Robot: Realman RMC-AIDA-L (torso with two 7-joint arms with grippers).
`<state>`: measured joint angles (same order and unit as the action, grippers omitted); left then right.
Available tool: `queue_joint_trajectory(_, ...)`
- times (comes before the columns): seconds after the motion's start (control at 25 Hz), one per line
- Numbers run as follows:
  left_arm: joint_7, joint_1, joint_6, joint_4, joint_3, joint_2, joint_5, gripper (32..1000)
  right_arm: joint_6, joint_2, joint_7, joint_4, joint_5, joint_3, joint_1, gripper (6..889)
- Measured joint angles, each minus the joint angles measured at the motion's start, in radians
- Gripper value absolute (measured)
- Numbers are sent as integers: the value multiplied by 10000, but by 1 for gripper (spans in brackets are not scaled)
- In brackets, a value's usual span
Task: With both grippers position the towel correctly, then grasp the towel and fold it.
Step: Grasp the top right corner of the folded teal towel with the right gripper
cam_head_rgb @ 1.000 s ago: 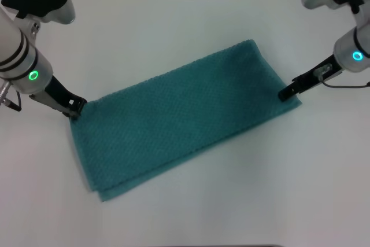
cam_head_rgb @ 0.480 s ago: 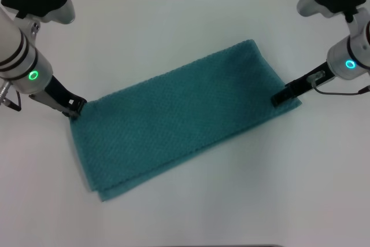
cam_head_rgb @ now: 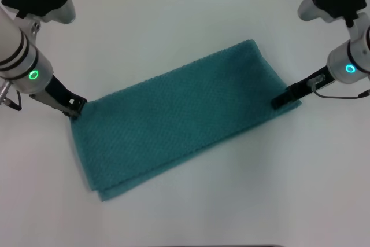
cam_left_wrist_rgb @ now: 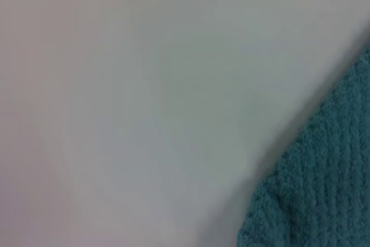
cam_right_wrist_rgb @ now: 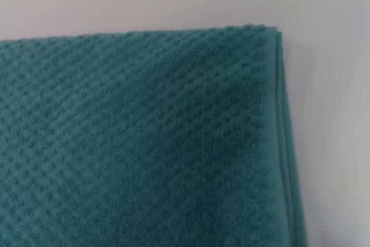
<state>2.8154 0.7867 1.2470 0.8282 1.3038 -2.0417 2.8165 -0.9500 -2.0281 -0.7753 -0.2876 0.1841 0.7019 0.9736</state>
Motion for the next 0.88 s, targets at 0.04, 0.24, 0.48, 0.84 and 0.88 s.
queue_joint_trajectory(0.04,-1,2,1,1,0,0,-2,97,2,-27,-21,1,0,-4,-5,814)
queue_joint_trajectory(0.24,-5,3,1,0,-1,0,-16,97,29,-80,-52,8,0,-9,-11,797)
queue_joint_trajectory(0.48,-6,3,-6,-15,0,0,-16,97,83,-85,-56,20,-1,11,-11,717)
queue_joint_trajectory(0.84,-30,83,-108,-254,0,0,-33,97,-32,-70,-145,24,-53,83,-7,486)
queue_joint_trajectory(0.88,-31,83,-108,-256,0,0,-32,97,-64,-61,-174,23,-48,84,-6,435)
